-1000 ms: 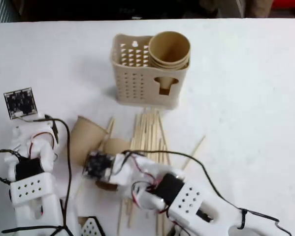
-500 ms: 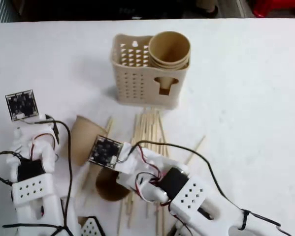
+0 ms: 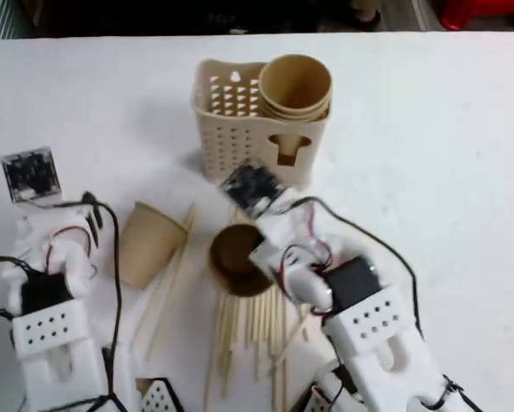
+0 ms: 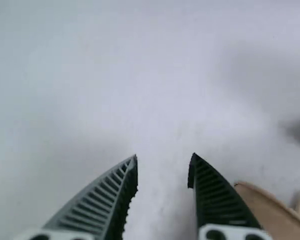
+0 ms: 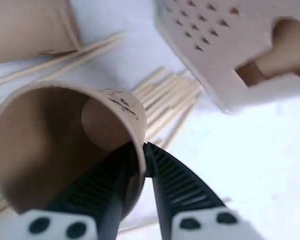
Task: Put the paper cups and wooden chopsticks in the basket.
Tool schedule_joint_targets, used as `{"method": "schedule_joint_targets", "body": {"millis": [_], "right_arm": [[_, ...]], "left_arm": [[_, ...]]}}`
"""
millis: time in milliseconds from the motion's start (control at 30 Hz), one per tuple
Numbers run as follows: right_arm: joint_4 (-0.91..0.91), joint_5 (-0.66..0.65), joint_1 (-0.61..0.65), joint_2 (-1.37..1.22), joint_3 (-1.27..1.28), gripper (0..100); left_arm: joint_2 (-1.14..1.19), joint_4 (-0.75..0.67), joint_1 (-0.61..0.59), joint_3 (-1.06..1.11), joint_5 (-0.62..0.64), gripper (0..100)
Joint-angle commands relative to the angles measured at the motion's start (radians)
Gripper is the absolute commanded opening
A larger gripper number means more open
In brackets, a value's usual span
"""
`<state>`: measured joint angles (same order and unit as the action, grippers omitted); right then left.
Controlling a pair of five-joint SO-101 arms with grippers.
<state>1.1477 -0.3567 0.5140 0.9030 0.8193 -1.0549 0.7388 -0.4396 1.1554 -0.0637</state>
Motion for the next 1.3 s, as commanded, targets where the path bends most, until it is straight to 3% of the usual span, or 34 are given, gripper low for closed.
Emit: {"method": "schedule_joint_targets", "body": {"millis": [0,200,467,833,1267], "right_arm": [[0.004,0.018,-0.084,0.024,-0.017,1.8],[0.001,0.02,-0.145,0.025,0.011,1.8],[-0.082,0.02,-0.176,0.025,0.089,1.8],[-0.099,0.02,-0.176,0.025,0.106,1.8],[-0.097,0.018,-0.176,0.025,0.109,1.8]], "left_arm": [[-0.016,0.172,0.012,-0.239,0.006,20],[0.081,0.465,0.18,-0.525,-0.074,23],[0.547,0.718,0.328,-0.853,-0.078,23],[1.069,0.775,0.338,-1.102,-0.029,23],[1.339,0.85,0.315,-1.287,-0.063,19]]}}
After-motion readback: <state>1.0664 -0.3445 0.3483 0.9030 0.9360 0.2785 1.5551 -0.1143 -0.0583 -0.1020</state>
